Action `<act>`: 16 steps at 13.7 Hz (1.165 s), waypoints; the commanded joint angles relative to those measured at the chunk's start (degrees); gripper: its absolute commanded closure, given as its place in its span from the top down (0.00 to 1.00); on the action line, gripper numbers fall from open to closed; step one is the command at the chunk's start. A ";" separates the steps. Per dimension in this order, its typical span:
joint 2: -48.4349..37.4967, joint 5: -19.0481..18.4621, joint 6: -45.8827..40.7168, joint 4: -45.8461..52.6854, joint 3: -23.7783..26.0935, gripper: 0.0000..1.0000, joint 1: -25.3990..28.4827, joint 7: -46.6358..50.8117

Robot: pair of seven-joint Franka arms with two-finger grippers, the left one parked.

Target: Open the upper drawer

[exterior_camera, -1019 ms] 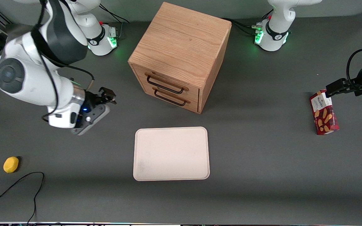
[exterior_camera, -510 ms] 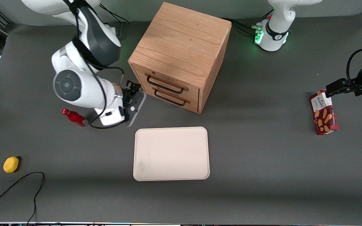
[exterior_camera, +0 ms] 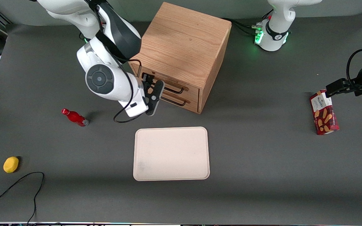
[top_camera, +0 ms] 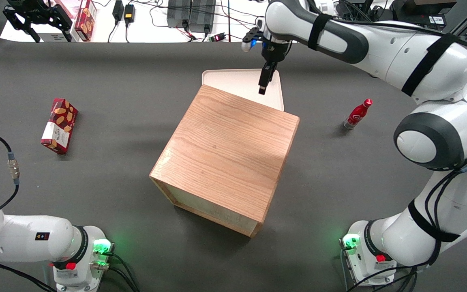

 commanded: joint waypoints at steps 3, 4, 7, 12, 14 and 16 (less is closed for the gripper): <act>2.84 5.33 -1.39 1.44 -0.02 1.00 -0.10 -2.01; 3.28 5.33 -1.39 1.44 -0.02 1.00 -0.10 -2.01; 4.69 6.20 -1.30 1.44 0.07 1.00 -0.01 -2.10; 6.01 8.31 -1.30 1.35 0.07 1.00 -0.01 -2.28; 6.62 8.32 -1.30 1.35 0.25 1.00 0.08 -2.19; 7.06 8.58 -1.22 1.44 0.42 1.00 0.08 -2.28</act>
